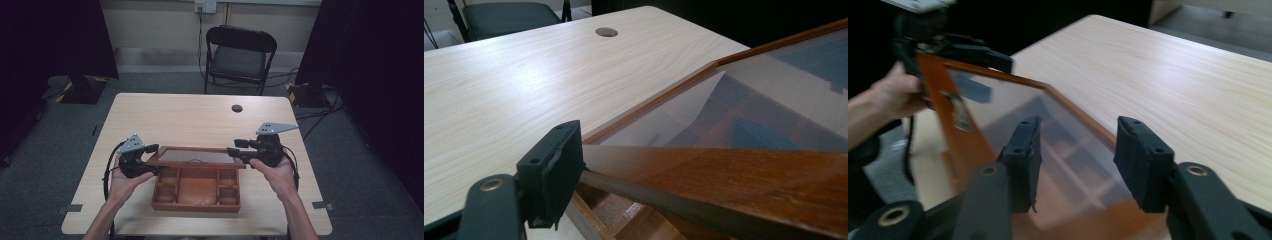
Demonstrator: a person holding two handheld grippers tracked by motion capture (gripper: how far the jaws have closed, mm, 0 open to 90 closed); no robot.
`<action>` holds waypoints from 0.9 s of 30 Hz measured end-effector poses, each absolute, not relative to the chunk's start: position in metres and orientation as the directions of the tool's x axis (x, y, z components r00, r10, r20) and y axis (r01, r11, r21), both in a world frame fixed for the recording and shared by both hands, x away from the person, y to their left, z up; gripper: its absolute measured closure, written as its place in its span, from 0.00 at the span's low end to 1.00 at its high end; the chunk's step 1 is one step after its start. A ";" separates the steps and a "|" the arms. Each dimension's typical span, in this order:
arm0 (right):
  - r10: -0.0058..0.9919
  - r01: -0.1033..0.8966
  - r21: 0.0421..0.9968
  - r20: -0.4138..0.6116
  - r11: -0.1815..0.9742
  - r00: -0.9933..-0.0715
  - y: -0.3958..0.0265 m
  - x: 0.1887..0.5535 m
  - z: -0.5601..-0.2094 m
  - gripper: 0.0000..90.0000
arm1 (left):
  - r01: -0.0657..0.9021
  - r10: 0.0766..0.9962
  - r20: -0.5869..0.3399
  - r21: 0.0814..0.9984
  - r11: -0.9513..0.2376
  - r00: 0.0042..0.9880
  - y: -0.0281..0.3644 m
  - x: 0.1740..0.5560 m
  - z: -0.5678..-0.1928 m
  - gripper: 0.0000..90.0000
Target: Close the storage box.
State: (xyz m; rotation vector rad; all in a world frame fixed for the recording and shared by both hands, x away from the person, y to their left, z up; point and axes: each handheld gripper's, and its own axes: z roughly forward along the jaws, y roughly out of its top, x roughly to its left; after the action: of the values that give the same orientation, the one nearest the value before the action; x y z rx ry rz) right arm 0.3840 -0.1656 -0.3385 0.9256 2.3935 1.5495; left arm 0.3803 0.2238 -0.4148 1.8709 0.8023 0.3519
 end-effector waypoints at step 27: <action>0.331 0.388 0.793 0.250 0.469 -0.910 -0.078 0.373 -0.340 0.82 | 0.382 0.664 -0.152 0.899 -0.215 0.732 0.233 0.362 -0.423 0.20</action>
State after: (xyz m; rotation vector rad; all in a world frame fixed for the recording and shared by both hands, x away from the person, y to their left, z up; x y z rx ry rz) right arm 0.3727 -0.0776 -0.3399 0.6729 2.7447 1.5067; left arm 0.3618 0.2327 -0.4227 1.8367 0.8144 0.3207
